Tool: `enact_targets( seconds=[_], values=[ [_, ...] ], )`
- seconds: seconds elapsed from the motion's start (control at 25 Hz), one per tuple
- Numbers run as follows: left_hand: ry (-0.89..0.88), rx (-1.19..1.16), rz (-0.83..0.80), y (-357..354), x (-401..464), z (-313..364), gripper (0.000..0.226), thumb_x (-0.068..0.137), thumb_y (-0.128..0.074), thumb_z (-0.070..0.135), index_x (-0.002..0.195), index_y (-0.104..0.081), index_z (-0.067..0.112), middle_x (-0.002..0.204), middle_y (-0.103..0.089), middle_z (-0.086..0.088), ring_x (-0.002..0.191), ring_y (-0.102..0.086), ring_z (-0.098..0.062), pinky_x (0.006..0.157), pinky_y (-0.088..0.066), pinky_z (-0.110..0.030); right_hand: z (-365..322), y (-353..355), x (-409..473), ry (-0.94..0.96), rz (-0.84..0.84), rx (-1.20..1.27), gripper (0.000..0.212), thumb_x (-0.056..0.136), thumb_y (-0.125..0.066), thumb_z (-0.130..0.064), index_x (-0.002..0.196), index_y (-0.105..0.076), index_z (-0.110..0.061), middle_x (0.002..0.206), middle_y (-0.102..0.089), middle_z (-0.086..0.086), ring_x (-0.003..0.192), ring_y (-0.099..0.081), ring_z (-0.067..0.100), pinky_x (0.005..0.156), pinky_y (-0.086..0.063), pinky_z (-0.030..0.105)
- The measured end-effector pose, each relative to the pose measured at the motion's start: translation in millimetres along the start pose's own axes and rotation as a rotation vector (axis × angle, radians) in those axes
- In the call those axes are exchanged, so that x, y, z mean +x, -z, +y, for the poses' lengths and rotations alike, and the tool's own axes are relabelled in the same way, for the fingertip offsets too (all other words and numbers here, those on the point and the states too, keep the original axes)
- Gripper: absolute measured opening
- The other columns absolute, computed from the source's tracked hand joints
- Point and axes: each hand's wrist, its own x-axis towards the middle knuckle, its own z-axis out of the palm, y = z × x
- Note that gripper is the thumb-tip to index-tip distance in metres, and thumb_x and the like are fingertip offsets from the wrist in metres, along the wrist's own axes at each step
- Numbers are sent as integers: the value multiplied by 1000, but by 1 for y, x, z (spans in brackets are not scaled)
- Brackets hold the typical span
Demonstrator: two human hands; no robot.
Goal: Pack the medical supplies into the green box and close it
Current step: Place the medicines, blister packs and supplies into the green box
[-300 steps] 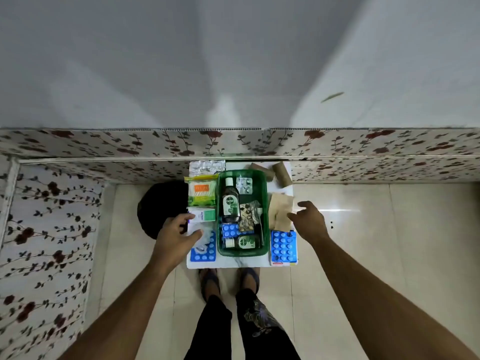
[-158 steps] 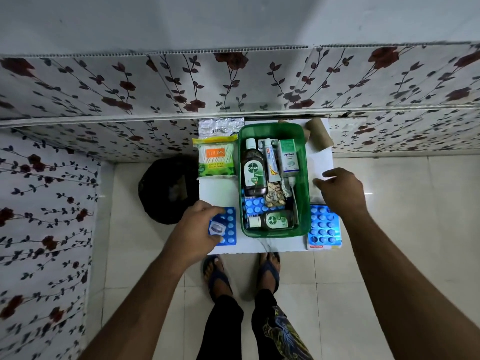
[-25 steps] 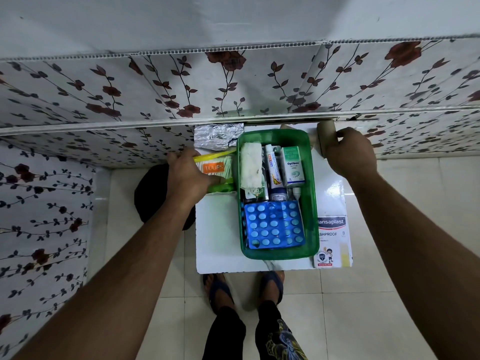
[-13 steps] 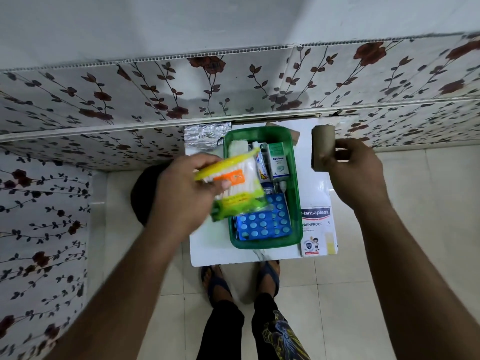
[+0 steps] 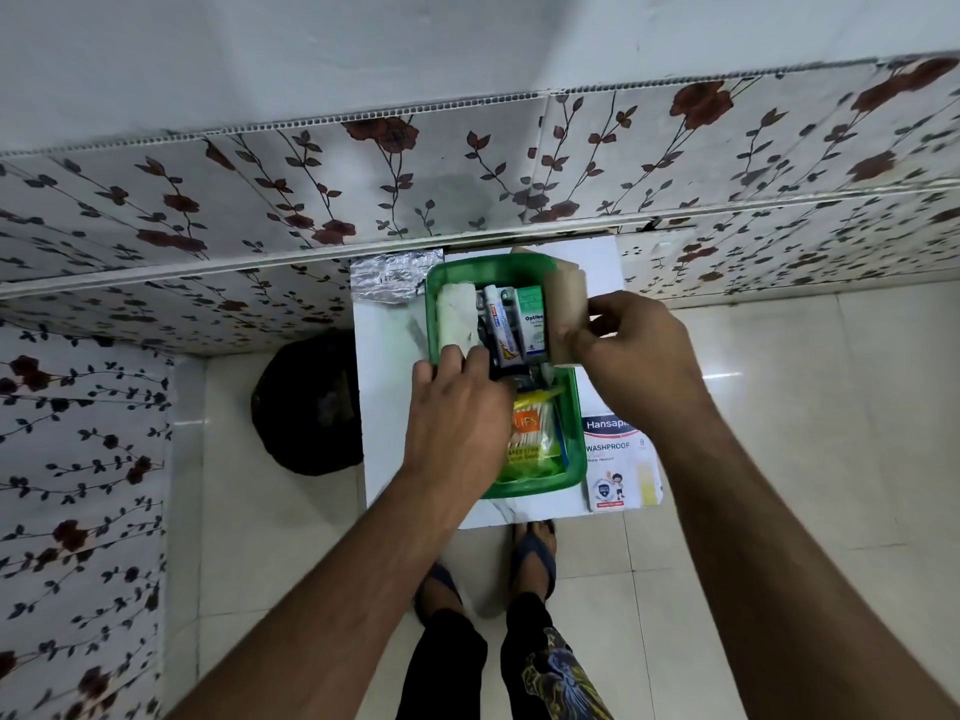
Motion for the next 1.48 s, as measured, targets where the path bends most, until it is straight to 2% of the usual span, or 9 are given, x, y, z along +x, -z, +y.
enact_targets(
  seconds=[0.16,0.32,0.44,0.56,0.68,0.92,1.16,1.36,1.48],
  values=[
    [-10,-153,-20,15,1,-23,29,86,-59,33,112,-65,24,106,-61,-1,106,-46,-26,83,-29,-40,-23,-38,15,70,-28,-161,32,88,-53,-35,77,-66,-8,70,-64,9,72,-61,32,59,-42,30],
    [102,-419,161,33,0,-71,25,89,-60,24,113,-67,20,100,-66,-4,98,-55,-27,83,-46,-42,-34,-64,25,166,-70,-328,25,94,-45,-23,74,-52,-9,60,-48,8,71,-60,37,56,-41,32],
    [199,-565,156,25,9,-98,20,88,-63,24,107,-68,24,96,-67,2,92,-61,-18,78,-48,-31,-39,-69,21,205,-98,-416,18,94,-49,-22,77,-51,-14,65,-47,6,76,-62,36,58,-37,30],
    [348,-765,168,7,32,-119,17,87,-66,22,103,-70,24,95,-68,5,85,-63,-9,72,-44,-15,-39,-43,24,207,83,-390,20,89,-56,-28,86,-66,-10,77,-65,11,81,-65,35,61,-42,31],
    [453,-771,255,-15,66,-144,25,85,-67,28,108,-69,20,110,-66,-7,97,-65,-21,85,-50,-29,-29,-7,56,176,305,-300,26,88,-60,-25,110,-71,-16,102,-75,8,95,-67,33,79,-50,33],
    [608,-652,290,-39,102,-150,39,77,-75,38,97,-54,11,103,-59,-13,93,-57,-31,71,-42,-35,4,-14,133,95,-34,-363,29,85,-68,-22,114,-70,-18,113,-72,7,106,-65,26,92,-47,32],
    [660,-632,314,-53,109,-149,43,65,-85,36,85,-56,11,96,-61,-12,84,-58,-30,66,-37,-32,4,-25,151,202,-150,-448,33,87,-66,-16,120,-67,-13,121,-69,11,109,-63,27,94,-47,34],
    [623,-667,346,-52,109,-153,61,59,-90,29,103,-51,13,97,-58,-4,85,-53,-21,66,-35,-29,9,-30,151,226,-204,-493,29,92,-59,-25,117,-70,-15,114,-71,14,102,-64,31,90,-52,40],
    [600,-719,341,-50,104,-158,53,65,-85,28,110,-59,20,106,-66,-5,94,-60,-23,73,-43,-29,12,-33,149,212,-208,-493,29,92,-57,-27,117,-69,-15,112,-71,14,100,-64,30,86,-52,37]
  ],
)
